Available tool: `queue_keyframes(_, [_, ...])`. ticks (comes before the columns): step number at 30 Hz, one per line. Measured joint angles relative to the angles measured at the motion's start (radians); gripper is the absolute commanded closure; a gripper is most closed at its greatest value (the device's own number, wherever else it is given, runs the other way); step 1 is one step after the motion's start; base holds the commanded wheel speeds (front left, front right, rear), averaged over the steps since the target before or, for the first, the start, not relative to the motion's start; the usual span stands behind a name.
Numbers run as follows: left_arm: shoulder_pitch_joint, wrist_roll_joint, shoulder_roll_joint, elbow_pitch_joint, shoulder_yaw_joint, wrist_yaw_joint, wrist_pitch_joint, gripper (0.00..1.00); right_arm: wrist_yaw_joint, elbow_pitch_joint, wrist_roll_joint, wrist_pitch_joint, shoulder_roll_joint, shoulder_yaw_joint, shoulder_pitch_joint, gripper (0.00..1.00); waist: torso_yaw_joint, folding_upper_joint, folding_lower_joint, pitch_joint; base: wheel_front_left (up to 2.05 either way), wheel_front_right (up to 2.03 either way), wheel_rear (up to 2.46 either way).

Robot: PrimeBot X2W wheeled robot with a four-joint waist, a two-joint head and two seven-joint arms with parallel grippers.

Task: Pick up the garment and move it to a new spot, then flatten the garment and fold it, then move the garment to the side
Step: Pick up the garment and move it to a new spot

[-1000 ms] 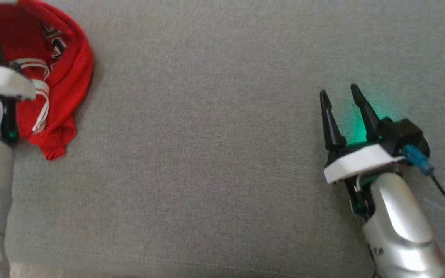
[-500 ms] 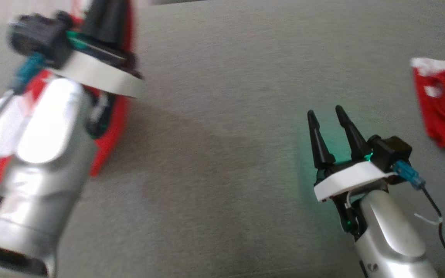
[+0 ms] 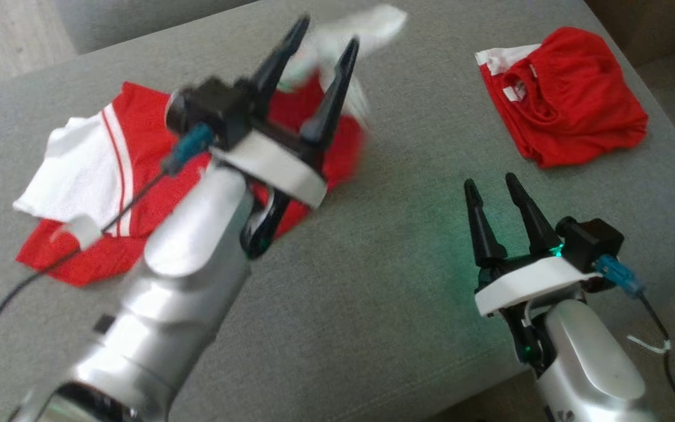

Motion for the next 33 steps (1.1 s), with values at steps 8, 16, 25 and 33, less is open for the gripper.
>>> queue_keyframes(8, [0.235,0.082,0.011,0.033,0.123,0.033,0.000,0.00,0.000,-0.001,-0.016,0.000,0.001,-0.052,0.015,0.00,0.073,0.0000,0.0001,-0.016,0.00,0.00,0.00])
queue_keyframes(16, [0.562,0.206,0.042,-0.104,0.428,0.105,0.001,0.00,0.000,0.021,-0.050,0.000,0.002,-0.093,0.048,0.00,0.205,0.0000,0.0000,-0.078,0.00,0.00,0.00])
queue_keyframes(25, [0.835,0.305,0.009,-0.221,0.621,0.107,0.001,0.00,0.000,0.052,-0.064,0.000,0.003,-0.126,0.117,0.00,0.296,0.0000,-0.0001,-0.157,0.00,0.00,0.00])
queue_keyframes(33, [0.943,0.350,-0.022,-0.240,0.657,0.079,0.001,0.00,0.000,0.059,-0.071,0.000,0.003,-0.133,0.144,0.00,0.337,0.0000,-0.0001,-0.191,0.00,0.00,0.00])
